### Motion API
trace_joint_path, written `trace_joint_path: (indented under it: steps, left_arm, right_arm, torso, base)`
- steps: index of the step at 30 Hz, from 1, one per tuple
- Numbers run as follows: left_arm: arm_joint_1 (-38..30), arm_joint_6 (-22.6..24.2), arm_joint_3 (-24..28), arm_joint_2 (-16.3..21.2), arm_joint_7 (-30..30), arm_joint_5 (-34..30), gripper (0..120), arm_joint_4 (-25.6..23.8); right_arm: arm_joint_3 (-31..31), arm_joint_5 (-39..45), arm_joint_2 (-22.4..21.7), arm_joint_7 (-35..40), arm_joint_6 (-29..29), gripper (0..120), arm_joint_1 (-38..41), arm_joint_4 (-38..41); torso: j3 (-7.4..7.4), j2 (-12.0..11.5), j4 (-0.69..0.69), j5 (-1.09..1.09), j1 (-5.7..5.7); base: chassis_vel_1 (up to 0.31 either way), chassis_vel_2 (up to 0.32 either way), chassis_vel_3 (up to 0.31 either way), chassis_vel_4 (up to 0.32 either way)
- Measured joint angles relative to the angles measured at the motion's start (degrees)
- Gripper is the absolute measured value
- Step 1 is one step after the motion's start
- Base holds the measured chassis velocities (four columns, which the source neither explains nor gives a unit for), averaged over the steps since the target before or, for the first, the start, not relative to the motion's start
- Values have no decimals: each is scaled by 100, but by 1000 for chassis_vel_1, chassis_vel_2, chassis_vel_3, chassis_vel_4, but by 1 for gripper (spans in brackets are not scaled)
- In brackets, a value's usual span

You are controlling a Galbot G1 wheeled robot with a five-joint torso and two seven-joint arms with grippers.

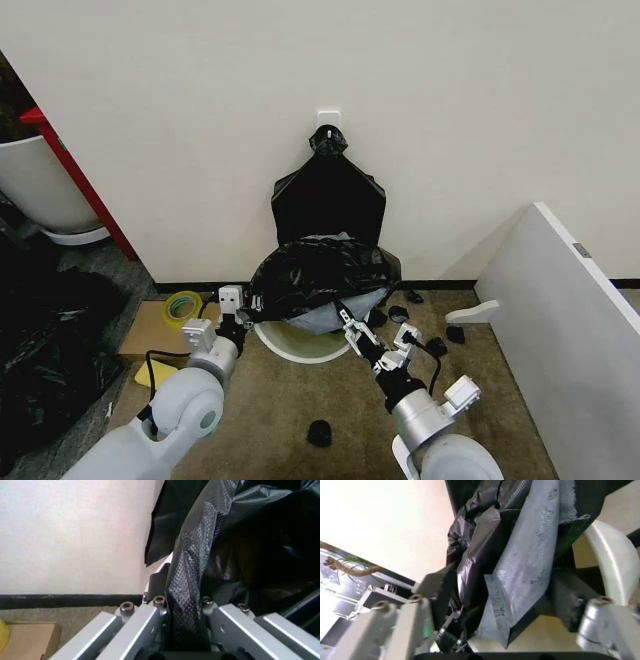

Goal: Place the garbage bag over the trash bin.

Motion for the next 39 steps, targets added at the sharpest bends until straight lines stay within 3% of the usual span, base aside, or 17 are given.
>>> trace_joint_path:
  steps: [16, 32, 39]
  left_arm:
    - [18, -27, -30, -10, -9, -31, 1, -98]
    - [11, -129, -116, 22, -35, -184, 1, -171]
    - [-31, -140, -157, 31, -37, -346, 1, -300]
  right_arm:
    - [-142, -147, -22, -603, 343, 0, -93, -237]
    - [-319, -337, -370, -1450, 689, 0, -709, -169]
    - [-341, -457, -410, -1511, 717, 0, -849, -506]
  torso:
    - [0, 0, 0, 0, 0]
    - [0, 0, 0, 0, 0]
    - [0, 0, 0, 1, 0]
  base:
    - [0, 0, 0, 0]
    - [0, 0, 0, 0]
    - [0, 0, 0, 0]
